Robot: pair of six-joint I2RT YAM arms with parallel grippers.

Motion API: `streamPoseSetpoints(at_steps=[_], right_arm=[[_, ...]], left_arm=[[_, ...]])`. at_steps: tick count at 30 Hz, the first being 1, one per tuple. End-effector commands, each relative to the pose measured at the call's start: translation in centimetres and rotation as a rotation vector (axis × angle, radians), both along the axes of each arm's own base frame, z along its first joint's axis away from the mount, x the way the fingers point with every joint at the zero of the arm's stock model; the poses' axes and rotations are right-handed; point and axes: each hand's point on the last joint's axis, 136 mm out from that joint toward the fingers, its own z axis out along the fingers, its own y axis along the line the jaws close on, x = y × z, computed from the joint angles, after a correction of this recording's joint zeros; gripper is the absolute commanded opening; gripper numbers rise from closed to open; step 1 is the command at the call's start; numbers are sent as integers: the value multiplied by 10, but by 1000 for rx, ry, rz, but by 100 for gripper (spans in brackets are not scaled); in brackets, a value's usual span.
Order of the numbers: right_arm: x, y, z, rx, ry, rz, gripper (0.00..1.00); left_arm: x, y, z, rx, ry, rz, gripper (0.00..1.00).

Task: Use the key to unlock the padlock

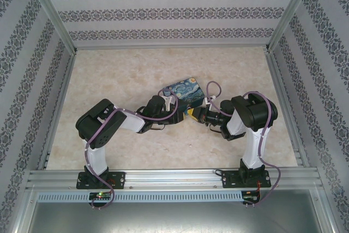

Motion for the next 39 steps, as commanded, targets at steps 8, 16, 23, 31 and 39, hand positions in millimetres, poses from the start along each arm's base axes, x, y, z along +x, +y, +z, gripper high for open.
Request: streamPoseSetpoints(at_steps=[8, 16, 23, 31, 39], right_arm=[[-14, 10, -11, 6, 69, 50, 0], [-13, 14, -8, 3, 62, 39, 0], [-12, 5, -20, -15, 91, 4, 0], [-11, 3, -22, -20, 96, -10, 0], [-13, -1, -27, -33, 108, -31, 0]], left_arm=[[9, 9, 14, 179, -112, -14, 0], [2, 13, 23, 245, -159, -36, 18], [-9, 22, 64, 186, -199, -12, 58], [12, 54, 110, 396, -242, 95, 75], [49, 94, 79, 856, -162, 113, 84]])
